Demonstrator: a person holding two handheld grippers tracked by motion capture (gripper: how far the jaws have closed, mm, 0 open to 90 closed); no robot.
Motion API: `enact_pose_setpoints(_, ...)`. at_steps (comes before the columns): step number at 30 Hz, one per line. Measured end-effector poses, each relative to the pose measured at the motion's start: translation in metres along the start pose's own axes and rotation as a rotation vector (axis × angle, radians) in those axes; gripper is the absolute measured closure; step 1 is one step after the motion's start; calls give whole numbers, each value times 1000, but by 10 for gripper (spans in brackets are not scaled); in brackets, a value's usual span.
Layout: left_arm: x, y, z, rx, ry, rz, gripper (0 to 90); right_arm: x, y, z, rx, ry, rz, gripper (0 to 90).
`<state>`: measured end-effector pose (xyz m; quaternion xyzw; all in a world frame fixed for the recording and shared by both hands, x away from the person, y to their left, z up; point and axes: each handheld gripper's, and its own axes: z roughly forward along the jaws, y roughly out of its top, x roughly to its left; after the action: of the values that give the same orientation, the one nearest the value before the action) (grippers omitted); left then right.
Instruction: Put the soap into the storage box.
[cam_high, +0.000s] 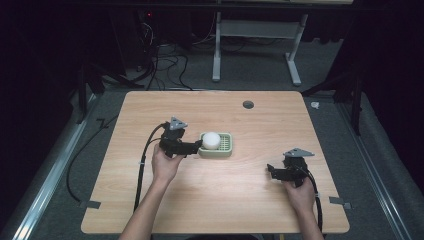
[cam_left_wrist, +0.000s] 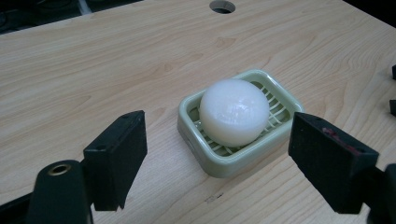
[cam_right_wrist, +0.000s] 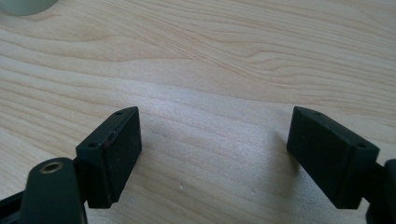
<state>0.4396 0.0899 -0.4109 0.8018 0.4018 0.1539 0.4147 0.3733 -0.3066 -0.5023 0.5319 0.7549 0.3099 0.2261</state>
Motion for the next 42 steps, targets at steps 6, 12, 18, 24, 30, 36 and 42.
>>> enact_pose_setpoints(6,1,-2,-7,-5,10,7,201,0,0,0,0,0,0,186)
enact_pose_setpoints(12,5,-5,-15,-12,5,-9,203,0,0,0,0,0,0,186)
enact_pose_setpoints(18,7,-9,-21,-16,10,-17,203,0,0,0,0,0,0,186)
enact_pose_setpoints(24,11,-13,-26,-15,15,-33,202,0,0,0,-1,0,-3,186)
enact_pose_setpoints(30,10,-13,-35,-32,22,-30,203,0,0,0,-1,0,-3,186)
enact_pose_setpoints(36,10,-15,-40,-35,31,-27,203,0,0,0,-1,0,-2,186)
enact_pose_setpoints(42,11,-21,-42,-40,32,-45,204,0,0,0,0,1,-2,186)
